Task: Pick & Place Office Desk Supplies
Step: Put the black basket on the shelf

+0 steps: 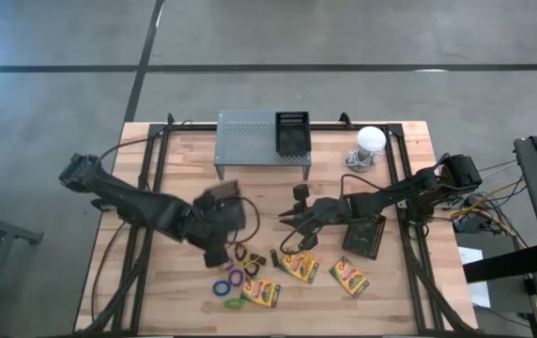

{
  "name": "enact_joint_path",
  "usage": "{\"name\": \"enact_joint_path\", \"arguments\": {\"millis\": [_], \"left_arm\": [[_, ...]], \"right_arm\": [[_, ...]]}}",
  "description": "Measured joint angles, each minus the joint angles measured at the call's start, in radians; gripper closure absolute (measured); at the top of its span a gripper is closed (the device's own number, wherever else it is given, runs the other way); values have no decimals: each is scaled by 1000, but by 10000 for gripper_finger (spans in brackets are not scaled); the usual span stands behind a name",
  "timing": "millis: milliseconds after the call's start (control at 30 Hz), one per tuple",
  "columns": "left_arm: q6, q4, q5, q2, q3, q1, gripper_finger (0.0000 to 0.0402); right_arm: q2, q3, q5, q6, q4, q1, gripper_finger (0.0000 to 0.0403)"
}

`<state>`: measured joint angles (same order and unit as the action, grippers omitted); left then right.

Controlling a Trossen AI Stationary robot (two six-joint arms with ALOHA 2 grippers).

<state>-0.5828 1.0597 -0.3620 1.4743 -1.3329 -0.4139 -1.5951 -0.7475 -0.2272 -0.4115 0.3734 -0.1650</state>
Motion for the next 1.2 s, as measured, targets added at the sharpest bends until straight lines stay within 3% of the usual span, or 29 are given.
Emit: {"name": "enact_joint_path", "arguments": {"millis": [100,300,367,533,800,1000,1200], "left_arm": [[273,1,-91,0,-70,95,395],[594,7,-103,0,-108,406,394],[676,-23,-60,1,-103,513,394],[864,-205,190,4,-42,710,394],[1024,-357,266,3,37,736,394],[956,-453,258,3,89,738,394],[953,-519,248,3,112,738,386]], "right_arm": [[0,0,0,-6,22,0,335],[0,0,-1,-10,23,0,335],[0,1,-1,-11,21,0,335],[1,17,-4,-10,17,0,335],[98,21,-14,7,-162,-27,335],[308,52,-12,49,-290,-67,335],[522,128,-10,66,-278,-89,335]]}}
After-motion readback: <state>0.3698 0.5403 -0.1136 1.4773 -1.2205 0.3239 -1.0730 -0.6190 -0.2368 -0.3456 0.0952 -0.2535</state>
